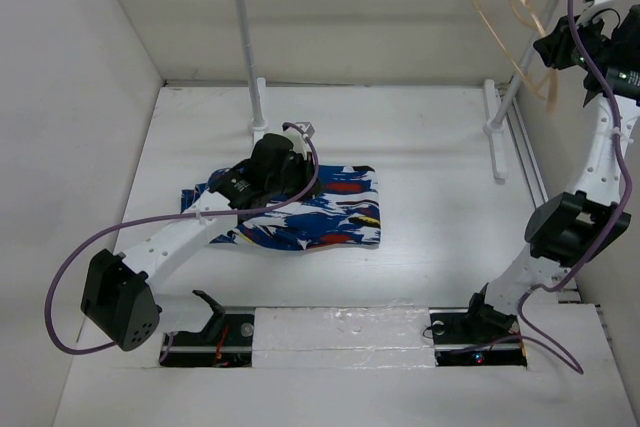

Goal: Place the trousers on the hanger
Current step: Pick up the hanger from the clothesline.

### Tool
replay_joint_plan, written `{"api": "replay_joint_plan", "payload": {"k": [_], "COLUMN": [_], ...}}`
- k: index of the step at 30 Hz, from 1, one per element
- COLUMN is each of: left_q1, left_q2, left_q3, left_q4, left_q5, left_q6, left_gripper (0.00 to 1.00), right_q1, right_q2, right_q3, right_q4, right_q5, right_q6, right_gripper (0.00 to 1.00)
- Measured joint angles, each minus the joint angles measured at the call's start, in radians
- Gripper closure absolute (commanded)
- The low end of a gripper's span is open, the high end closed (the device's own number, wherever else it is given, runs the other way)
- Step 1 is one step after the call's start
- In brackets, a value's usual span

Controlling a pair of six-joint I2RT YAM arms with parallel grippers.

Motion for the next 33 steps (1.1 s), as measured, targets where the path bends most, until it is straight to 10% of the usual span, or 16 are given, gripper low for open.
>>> {"api": "replay_joint_plan", "payload": {"k": [9, 33], "left_q1": [0.0, 0.0], "left_q2": [0.0, -0.001], "left_q3": [0.0, 0.267], "left_q4": [0.001, -0.058], "left_q5": [-0.001, 0.041], "left_q6": [-0.009, -0.046], "left_gripper": [1.0, 0.65], "right_q1": [0.026, 0.196], "right_q2": [-0.029, -0.378], "right_q3": [-0.002, -0.409], "right_q4": [0.025, 0.206], "right_q5": [-0.005, 0.23], "right_q6": [0.008, 0.011], "right_gripper": [1.0, 1.0]}}
